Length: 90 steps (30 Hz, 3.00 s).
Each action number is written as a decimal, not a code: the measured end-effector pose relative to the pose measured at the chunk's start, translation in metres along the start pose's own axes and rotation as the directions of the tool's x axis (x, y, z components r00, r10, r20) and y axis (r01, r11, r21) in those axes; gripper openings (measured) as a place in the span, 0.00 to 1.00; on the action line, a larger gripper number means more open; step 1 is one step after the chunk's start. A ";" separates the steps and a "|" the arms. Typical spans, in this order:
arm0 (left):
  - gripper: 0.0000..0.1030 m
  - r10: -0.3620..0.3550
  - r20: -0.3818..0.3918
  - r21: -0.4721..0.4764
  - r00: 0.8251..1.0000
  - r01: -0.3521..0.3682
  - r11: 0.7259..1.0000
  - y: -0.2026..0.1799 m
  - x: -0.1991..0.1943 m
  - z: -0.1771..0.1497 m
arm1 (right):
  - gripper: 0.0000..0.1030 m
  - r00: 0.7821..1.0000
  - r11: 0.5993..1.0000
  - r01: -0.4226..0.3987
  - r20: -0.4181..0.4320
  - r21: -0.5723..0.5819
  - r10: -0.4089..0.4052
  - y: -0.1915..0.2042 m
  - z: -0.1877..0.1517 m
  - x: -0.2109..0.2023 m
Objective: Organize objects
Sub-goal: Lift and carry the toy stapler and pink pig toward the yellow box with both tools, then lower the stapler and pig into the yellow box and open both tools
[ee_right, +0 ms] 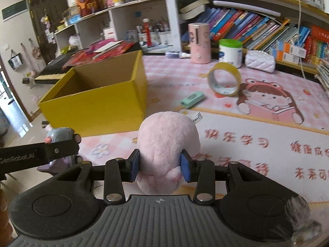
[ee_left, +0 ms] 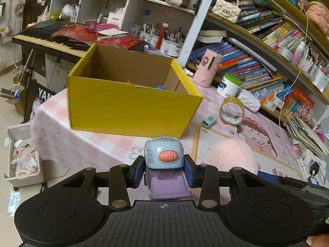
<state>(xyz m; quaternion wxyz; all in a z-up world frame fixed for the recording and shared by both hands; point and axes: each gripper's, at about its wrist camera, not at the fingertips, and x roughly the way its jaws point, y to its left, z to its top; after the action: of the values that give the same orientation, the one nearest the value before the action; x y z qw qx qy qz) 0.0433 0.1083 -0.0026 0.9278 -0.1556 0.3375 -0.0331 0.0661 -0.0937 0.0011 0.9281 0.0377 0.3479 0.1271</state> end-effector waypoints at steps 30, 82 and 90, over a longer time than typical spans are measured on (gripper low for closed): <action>0.37 0.043 0.056 -0.047 0.998 -0.040 0.998 0.072 -0.058 -0.009 | 0.37 0.995 0.992 -0.095 -0.027 -0.087 0.093 0.102 -0.025 -0.019; 0.37 0.302 0.070 0.017 0.951 -0.304 0.953 0.029 0.118 0.122 | 0.37 0.954 0.853 -0.264 0.007 -0.450 0.300 0.065 0.142 0.158; 0.38 0.340 0.026 0.014 0.940 -0.341 0.940 0.029 0.131 0.118 | 0.38 0.950 0.833 -0.298 -0.060 -0.467 0.306 0.061 0.137 0.176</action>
<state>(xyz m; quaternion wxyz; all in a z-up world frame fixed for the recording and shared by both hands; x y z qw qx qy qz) 0.2181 0.1452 -0.0073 0.9247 -0.0868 0.3483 0.1266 0.2705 0.0139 0.0026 0.8806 -0.1330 0.2880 0.3521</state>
